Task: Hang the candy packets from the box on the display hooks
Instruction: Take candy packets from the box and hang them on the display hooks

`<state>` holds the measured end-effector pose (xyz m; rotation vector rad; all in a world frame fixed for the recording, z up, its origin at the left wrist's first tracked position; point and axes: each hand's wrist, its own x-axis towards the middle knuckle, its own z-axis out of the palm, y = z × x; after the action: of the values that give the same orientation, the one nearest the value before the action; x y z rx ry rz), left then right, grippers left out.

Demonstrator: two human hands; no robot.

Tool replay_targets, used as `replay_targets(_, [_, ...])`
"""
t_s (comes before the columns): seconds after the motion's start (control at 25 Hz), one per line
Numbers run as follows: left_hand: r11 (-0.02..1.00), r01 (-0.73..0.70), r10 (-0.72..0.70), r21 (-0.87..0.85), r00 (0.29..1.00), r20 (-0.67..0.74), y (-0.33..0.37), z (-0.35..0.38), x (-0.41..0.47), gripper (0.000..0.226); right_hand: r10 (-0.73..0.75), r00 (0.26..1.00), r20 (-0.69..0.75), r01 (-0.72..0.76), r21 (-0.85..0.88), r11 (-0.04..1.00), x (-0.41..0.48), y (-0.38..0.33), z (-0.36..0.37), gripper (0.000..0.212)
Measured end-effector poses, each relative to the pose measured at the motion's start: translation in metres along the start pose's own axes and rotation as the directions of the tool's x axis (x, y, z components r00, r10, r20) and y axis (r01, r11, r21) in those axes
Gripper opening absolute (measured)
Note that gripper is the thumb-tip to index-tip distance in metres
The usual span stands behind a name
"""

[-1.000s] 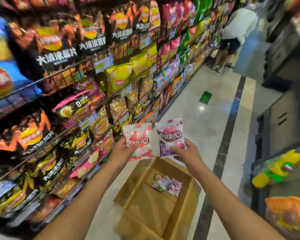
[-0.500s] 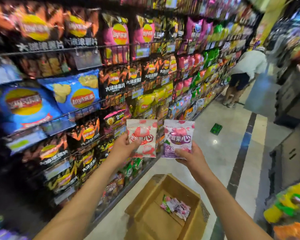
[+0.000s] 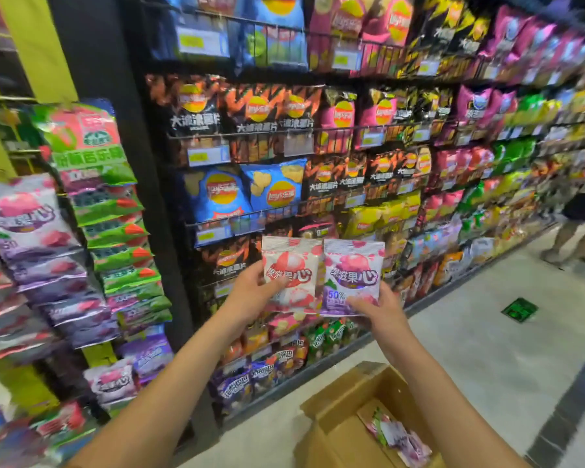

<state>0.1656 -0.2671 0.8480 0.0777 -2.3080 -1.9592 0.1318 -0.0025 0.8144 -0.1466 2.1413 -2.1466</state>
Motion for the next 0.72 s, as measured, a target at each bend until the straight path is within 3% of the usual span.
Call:
replay_targets(0.12, [1.0, -0.011, 0.012, 0.015, 0.995, -0.104, 0.012, -0.04, -0.038, 0.027, -0.019, 0.993, 0.114, 0.021, -0.013, 1.0, -0.011, -0.014, 0.04, 0.052])
replay_targets(0.28, [0.998, -0.008, 0.022, 0.057, 0.972, -0.233, 0.012, -0.093, -0.081, 0.028, -0.052, 0.973, 0.226, 0.051, 0.009, 0.999, -0.021, -0.025, 0.095, 0.063])
replay_targets(0.48, [1.0, -0.003, 0.008, 0.014, 0.936, -0.352, 0.009, -0.156, -0.134, 0.024, -0.088, 0.93, 0.358, 0.088, 0.018, 0.996, -0.031, -0.031, 0.168, 0.037])
replay_targets(0.72, [1.0, -0.004, 0.014, 0.022, 0.889, -0.459, 0.007, -0.222, -0.182, 0.022, -0.103, 0.878, 0.467, 0.106, 0.02, 0.994, -0.047, -0.042, 0.249, 0.039])
